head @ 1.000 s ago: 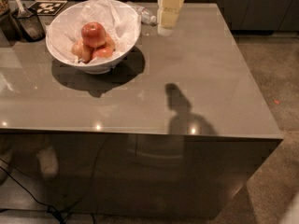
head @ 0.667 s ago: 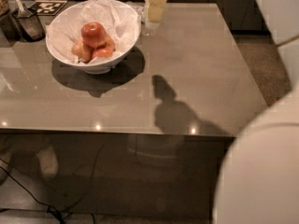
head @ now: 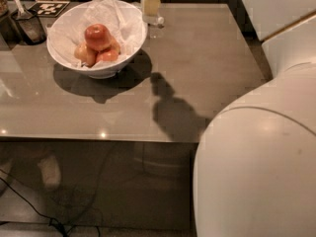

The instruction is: Pick apple from white bowl

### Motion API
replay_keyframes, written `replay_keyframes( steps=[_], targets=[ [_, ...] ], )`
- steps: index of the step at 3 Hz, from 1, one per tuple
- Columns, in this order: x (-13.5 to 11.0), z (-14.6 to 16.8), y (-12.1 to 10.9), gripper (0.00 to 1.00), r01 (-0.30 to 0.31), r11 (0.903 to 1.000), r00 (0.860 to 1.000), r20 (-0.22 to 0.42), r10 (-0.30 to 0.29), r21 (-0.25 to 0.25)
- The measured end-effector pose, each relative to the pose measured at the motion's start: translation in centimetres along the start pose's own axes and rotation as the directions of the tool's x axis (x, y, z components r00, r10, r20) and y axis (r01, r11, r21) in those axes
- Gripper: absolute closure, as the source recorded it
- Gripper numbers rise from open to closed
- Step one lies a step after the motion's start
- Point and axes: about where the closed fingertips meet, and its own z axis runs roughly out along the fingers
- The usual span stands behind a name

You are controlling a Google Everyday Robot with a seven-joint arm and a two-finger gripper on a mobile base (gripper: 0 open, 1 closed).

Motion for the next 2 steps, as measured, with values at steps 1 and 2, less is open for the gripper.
replay_keyframes(
  steps=[1, 2],
  targets=[
    [-1.3, 1.4, -1.0, 0.0, 0.027, 0.9996, 0.999, 0.027, -0.027, 0.0],
    [-3.6, 5.9, -3.0, 0.0, 0.06, 0.9977, 0.998, 0.039, -0.059, -0.031]
  ],
)
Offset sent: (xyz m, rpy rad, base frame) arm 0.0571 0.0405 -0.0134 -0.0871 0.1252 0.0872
